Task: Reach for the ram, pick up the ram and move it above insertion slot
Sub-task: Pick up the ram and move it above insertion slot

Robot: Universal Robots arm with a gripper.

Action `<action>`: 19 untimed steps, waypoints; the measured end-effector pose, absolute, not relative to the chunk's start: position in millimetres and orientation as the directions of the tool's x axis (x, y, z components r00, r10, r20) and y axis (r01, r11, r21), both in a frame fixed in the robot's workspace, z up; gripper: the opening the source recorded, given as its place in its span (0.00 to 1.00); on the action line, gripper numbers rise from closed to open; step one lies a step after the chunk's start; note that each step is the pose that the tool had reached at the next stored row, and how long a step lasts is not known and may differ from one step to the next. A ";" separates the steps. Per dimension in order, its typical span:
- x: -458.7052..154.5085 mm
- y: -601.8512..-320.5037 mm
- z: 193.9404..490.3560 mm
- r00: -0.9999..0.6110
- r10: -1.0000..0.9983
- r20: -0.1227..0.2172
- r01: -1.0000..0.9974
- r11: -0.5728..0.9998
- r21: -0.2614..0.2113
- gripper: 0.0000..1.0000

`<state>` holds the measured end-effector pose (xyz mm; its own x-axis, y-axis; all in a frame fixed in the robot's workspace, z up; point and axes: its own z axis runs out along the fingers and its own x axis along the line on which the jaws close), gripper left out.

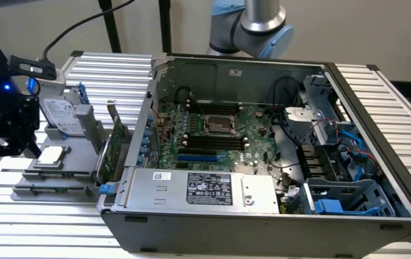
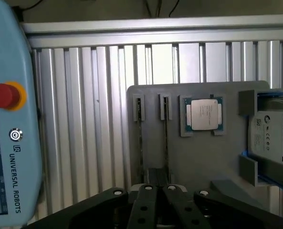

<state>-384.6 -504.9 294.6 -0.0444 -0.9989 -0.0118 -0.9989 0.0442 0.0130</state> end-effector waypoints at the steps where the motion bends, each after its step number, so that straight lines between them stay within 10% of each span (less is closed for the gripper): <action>1: -384.0 -505.5 294.2 -0.041 -0.999 -0.012 -0.999 0.041 0.013 0.11; 11: -382.0 -511.7 293.5 -0.028 -1.000 -0.012 -1.000 0.028 0.014 0.12; 19: -382.0 -511.8 292.5 -0.028 -1.000 -0.012 -1.000 0.028 0.015 0.42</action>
<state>-382.0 -511.8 292.5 -0.0280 -0.9995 -0.0120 -0.9995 0.0278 0.0145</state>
